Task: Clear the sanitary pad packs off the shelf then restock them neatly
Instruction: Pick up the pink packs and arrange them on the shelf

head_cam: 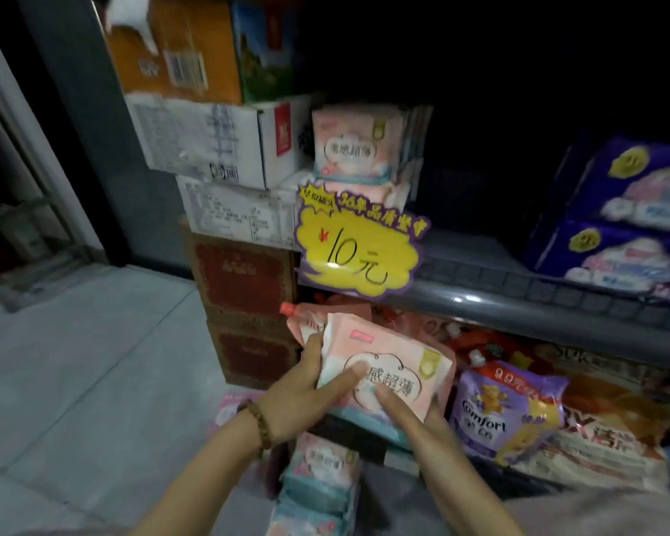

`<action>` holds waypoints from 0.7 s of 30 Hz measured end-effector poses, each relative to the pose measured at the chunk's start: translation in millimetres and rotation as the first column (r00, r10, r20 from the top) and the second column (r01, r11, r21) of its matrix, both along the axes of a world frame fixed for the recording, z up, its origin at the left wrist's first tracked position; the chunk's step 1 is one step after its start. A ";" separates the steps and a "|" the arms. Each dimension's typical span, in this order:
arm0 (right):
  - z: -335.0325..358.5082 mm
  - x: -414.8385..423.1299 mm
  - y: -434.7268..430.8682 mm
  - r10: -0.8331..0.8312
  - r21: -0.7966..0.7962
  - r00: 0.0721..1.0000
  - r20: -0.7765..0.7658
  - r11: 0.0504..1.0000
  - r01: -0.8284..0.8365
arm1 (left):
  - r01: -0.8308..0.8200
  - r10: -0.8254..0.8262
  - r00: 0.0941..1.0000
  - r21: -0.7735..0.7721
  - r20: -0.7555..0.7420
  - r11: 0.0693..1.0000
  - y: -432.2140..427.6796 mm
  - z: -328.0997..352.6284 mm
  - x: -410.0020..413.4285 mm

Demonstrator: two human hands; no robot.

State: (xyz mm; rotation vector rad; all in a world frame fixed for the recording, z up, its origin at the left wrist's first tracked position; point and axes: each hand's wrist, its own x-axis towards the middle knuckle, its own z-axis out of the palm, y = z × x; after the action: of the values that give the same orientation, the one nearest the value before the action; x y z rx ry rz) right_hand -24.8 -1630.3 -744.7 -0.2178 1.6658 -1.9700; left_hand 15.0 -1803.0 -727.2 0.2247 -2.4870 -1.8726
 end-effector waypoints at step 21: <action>146.5 -157.4 -102.4 0.045 0.037 0.653 -0.756 0.999 -0.026 | -0.177 -0.052 0.854 -0.382 -0.518 0.907 -98.3 132.2 -141.2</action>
State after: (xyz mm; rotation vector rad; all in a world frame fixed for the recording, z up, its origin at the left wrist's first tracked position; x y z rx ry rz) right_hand -182.2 -1732.7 -598.2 -1.2110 2.1376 -1.9396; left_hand -126.2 -1901.2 -595.0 -0.1865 -2.3605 -1.1179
